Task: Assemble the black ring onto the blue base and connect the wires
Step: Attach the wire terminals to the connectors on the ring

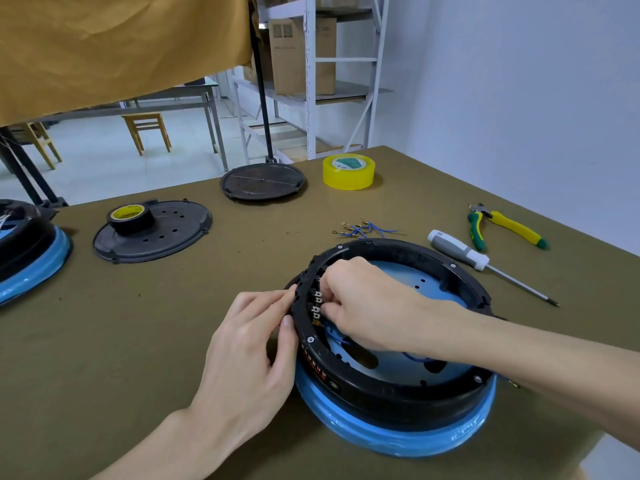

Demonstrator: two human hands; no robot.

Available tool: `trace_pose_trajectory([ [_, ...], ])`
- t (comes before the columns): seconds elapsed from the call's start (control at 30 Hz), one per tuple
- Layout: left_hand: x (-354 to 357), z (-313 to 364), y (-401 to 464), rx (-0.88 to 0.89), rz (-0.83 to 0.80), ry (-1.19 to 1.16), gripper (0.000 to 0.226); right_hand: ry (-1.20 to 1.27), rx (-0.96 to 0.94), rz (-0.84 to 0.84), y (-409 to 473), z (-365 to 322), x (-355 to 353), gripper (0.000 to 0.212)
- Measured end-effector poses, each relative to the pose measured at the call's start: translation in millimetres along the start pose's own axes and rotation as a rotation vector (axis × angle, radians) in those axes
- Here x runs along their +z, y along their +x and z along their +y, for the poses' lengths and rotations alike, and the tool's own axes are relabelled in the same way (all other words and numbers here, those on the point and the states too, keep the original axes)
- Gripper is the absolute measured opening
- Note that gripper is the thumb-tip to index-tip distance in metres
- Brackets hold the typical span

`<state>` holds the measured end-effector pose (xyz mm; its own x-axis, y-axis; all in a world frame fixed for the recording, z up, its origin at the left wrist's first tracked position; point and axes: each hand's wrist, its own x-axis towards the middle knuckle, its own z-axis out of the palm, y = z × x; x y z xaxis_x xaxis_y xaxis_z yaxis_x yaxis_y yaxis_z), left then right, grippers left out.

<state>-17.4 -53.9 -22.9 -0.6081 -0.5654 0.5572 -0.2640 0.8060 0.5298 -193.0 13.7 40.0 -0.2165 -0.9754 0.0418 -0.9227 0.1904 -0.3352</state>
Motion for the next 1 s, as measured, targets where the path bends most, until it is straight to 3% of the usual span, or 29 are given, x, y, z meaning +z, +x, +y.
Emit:
trace_pose_trajectory([
  [0.13,-0.4,-0.4,0.1,0.003,0.005,-0.006,0.048,-0.025,0.03,0.014,-2.3,-3.9,2.4,0.015],
  [0.33,-6.4,-5.1,7.1,0.027,0.007,0.035,0.043,0.024,-0.096,-0.044,-2.1,5.8,-15.8,0.016],
  [0.47,-4.7,-5.0,6.6,0.047,-0.012,0.061,0.046,0.208,0.108,-0.075,-10.3,20.6,-25.7,0.017],
  [0.6,-6.0,-4.3,6.7,0.041,-0.032,0.051,0.047,0.545,0.356,-0.284,-7.3,23.4,-32.4,0.024],
  [0.77,-7.2,-4.8,6.2,0.035,-0.053,0.048,0.046,0.713,0.456,-0.471,-1.7,21.1,-38.2,0.017],
  [1.0,-6.4,-6.4,6.5,0.039,-0.061,0.029,0.045,0.892,0.581,-0.473,-6.9,19.9,-30.3,0.015],
])
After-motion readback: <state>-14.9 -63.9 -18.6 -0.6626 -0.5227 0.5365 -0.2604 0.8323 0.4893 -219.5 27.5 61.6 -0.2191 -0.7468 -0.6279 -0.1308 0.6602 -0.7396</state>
